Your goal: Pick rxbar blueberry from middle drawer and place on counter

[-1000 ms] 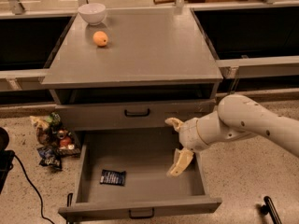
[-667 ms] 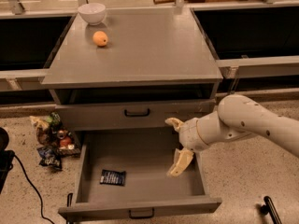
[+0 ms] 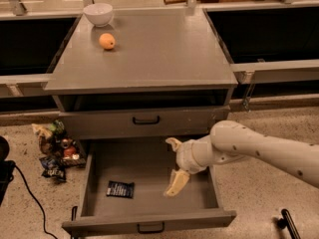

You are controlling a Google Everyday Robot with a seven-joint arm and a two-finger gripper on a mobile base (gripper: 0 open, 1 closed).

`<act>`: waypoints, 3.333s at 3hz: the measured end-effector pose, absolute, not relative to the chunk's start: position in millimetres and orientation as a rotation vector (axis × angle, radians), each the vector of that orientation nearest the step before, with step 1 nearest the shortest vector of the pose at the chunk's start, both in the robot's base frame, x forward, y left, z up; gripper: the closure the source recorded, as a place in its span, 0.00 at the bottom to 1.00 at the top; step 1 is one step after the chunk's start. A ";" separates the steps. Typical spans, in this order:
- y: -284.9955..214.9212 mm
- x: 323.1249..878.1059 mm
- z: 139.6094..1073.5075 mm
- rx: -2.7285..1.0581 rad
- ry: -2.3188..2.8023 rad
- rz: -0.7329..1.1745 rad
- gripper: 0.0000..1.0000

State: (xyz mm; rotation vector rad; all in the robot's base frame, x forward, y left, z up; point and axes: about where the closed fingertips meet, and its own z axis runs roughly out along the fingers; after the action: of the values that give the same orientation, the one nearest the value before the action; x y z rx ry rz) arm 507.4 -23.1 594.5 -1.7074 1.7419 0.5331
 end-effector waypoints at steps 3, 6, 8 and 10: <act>25.6 513.6 532.1 -1.703 1.712 0.597 0.00; 83.8 533.8 473.2 -1.639 1.722 0.669 0.00; 106.4 539.5 442.4 -1.589 1.719 0.747 0.00; 133.5 548.8 389.9 -1.599 1.725 0.717 0.00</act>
Offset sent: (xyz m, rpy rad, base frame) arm 0.0104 0.0558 -0.0770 0.0718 0.0000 0.0090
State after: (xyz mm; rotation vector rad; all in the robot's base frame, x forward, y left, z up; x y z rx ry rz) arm 548.8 133.5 389.9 -1.5990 1.7248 0.7166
